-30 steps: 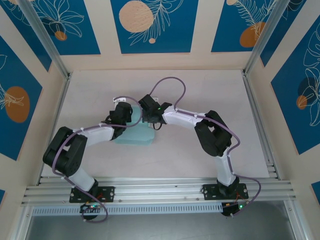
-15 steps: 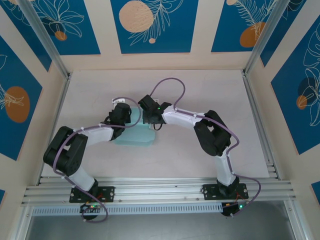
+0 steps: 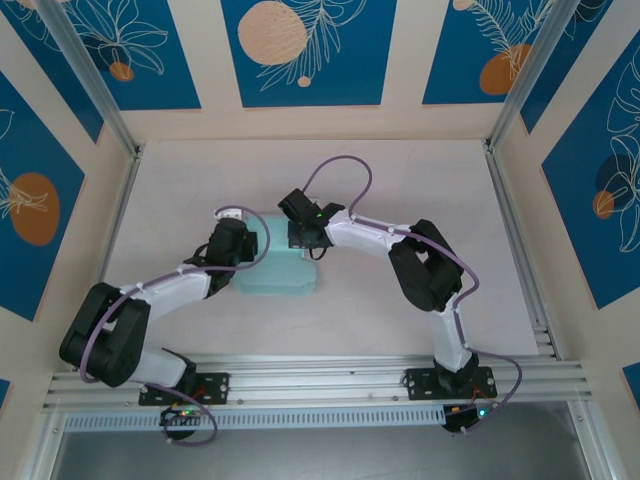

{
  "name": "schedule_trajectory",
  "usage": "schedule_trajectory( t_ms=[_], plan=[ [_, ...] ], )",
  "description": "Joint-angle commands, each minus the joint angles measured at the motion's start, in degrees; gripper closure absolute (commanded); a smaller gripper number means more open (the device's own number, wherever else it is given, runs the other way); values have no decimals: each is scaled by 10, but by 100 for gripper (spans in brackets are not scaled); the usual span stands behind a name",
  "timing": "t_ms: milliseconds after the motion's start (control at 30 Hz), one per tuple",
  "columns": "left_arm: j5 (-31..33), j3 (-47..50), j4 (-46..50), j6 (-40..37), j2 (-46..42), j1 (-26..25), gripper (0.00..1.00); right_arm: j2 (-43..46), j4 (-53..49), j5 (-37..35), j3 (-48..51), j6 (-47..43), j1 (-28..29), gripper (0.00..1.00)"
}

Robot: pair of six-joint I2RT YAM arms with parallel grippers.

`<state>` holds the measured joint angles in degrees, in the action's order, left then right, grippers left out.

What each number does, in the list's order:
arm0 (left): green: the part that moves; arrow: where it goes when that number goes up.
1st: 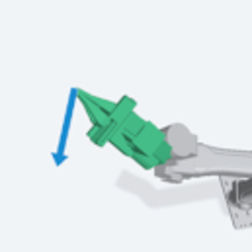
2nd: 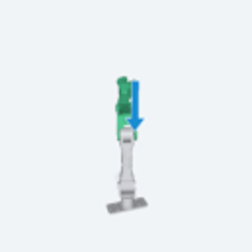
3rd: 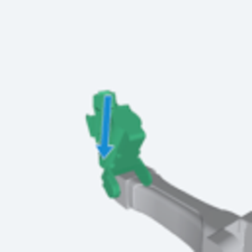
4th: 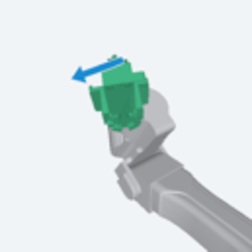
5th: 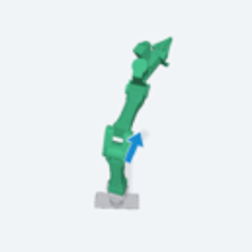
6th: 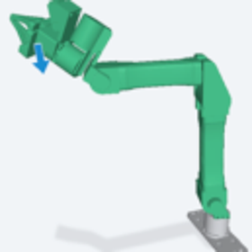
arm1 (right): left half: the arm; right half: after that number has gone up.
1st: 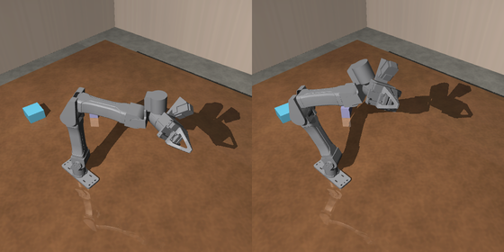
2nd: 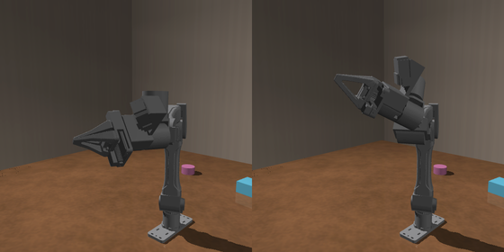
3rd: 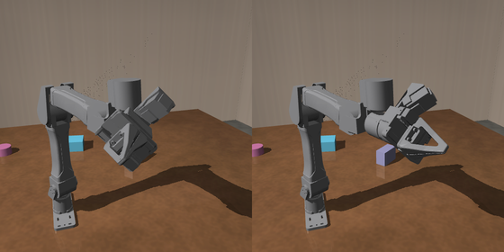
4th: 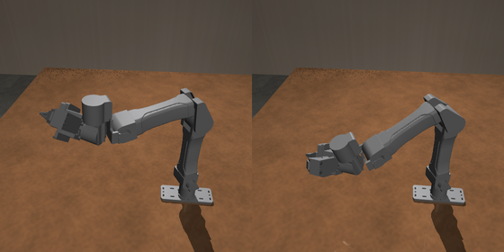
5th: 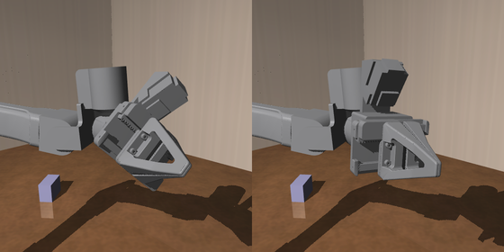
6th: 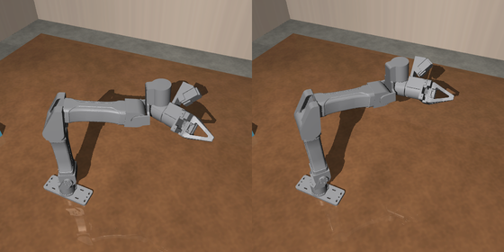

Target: Fold the paper box

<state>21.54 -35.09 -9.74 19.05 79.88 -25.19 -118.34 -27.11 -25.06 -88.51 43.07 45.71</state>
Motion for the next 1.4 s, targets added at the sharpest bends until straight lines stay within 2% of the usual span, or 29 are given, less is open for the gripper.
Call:
schedule_trajectory(
  t_ms=[0,400,500,567,633,900,1033,1133,1233,1367],
  plan=[
    [-31,11,33,21,-14,5,40,7,-10,0,-13,10,-3,100],
    [16,3,8,15,47,4,55,12,-9,-3,-12,7,1,100],
    [39,-9,5,10,69,4,65,15,-9,-4,-10,7,2,100],
    [59,-15,7,11,81,4,79,16,-9,-5,-9,7,2,100],
    [84,-21,14,16,89,4,85,16,-9,-5,-9,7,3,100],
    [170,-69,81,81,114,2,93,12,-9,-8,-9,10,9,100],
    [210,-81,95,103,123,0,93,6,-12,-8,-9,12,10,100],
    [188,-81,81,107,127,1,91,-1,-15,-9,-15,10,10,100],
    [119,-81,58,99,119,1,79,-7,-29,-15,-27,5,9,100],
    [7,-94,68,90,87,1,51,-5,-50,-10,-37,-9,1,100]
  ],
)
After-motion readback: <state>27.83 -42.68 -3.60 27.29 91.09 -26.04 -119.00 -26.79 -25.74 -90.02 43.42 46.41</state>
